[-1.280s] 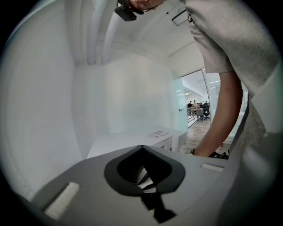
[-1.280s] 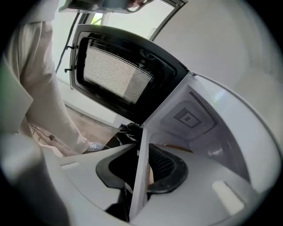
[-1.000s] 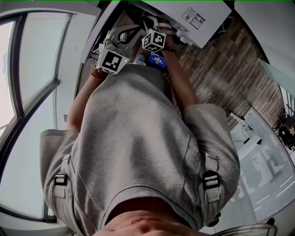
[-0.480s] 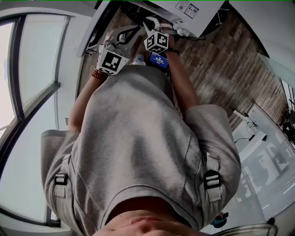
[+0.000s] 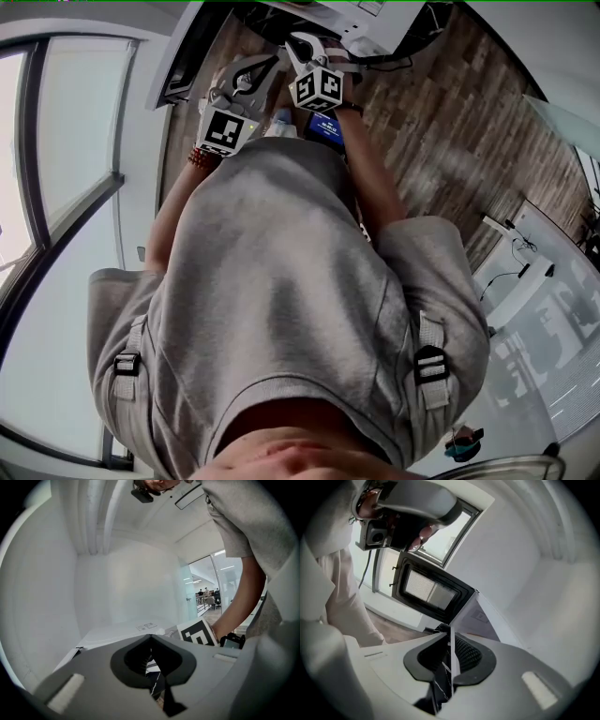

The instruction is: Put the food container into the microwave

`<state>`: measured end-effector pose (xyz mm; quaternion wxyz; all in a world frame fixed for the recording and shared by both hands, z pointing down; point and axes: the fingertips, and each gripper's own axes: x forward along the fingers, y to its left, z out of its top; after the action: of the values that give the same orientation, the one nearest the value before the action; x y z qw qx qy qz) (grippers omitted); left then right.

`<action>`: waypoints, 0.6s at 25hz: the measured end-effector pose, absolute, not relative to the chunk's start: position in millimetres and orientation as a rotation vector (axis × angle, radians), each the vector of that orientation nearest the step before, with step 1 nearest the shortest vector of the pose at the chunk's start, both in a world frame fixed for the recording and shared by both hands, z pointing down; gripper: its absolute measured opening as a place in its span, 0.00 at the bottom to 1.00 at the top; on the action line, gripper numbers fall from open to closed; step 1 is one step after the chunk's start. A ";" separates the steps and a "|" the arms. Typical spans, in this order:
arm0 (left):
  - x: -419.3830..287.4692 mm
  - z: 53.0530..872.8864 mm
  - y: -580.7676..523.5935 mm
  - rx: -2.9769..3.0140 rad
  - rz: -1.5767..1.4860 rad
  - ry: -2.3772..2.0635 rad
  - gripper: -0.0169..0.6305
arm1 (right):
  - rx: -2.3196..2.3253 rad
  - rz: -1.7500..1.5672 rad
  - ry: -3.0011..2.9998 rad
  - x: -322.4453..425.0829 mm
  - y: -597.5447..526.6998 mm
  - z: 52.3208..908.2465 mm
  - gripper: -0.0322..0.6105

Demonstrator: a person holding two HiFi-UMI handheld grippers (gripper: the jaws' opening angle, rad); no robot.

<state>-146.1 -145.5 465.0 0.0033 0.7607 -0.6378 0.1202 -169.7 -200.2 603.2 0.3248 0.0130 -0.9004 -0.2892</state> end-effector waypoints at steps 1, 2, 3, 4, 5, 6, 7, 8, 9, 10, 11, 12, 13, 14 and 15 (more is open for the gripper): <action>-142.8 465.1 -143.8 2.381 0.367 -2.004 0.03 | 0.045 -0.760 -2.369 -165.5 -198.6 598.6 0.15; -139.0 465.4 -142.6 2.377 0.358 -2.007 0.03 | 0.055 -0.751 -2.383 -161.0 -197.1 594.3 0.14; -134.9 466.1 -141.6 2.375 0.351 -2.009 0.03 | 0.065 -0.725 -2.406 -156.6 -195.7 590.2 0.14; -130.5 467.1 -140.7 2.375 0.346 -2.008 0.03 | 0.077 -0.690 -2.434 -152.4 -194.7 586.2 0.14; -126.2 468.1 -140.0 2.377 0.344 -2.005 0.03 | 0.090 -0.660 -2.459 -148.2 -194.5 582.2 0.14; -122.1 468.7 -139.4 2.382 0.344 -2.001 0.03 | 0.102 -0.641 -2.475 -143.9 -194.7 578.3 0.14; -118.8 468.7 -139.0 2.389 0.344 -1.997 0.03 | 0.114 -0.632 -2.486 -139.9 -195.0 574.1 0.14; -116.6 468.2 -138.8 2.395 0.343 -1.994 0.03 | 0.126 -0.627 -2.497 -136.4 -195.2 569.4 0.14; -115.5 467.2 -138.9 2.398 0.339 -1.994 0.03 | 0.139 -0.622 -2.509 -133.4 -195.3 564.3 0.14; -115.2 466.1 -139.5 2.396 0.331 -1.995 0.03 | 0.154 -0.616 -2.523 -130.8 -195.5 559.0 0.14; -115.5 464.9 -140.7 2.392 0.318 -1.998 0.03 | 0.169 -0.610 -2.537 -128.3 -196.2 553.7 0.14; -116.0 463.6 -142.4 2.388 0.304 -2.000 0.03 | 0.185 -0.606 -2.549 -125.7 -197.5 548.3 0.14; -116.6 462.5 -144.3 2.384 0.290 -2.003 0.03 | 0.203 -0.599 -2.561 -123.3 -199.2 542.6 0.14; -117.1 461.4 -146.3 2.381 0.278 -2.007 0.03 | 0.221 -0.588 -2.575 -121.2 -201.1 536.9 0.14; -117.1 460.2 -148.2 2.379 0.268 -2.010 0.03 | 0.239 -0.571 -2.592 -119.1 -203.1 531.6 0.14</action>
<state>-117.1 -148.2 460.2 0.0077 0.7610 -0.6430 0.0858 -119.1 -203.1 531.6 0.2360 0.0871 -0.9452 -0.2083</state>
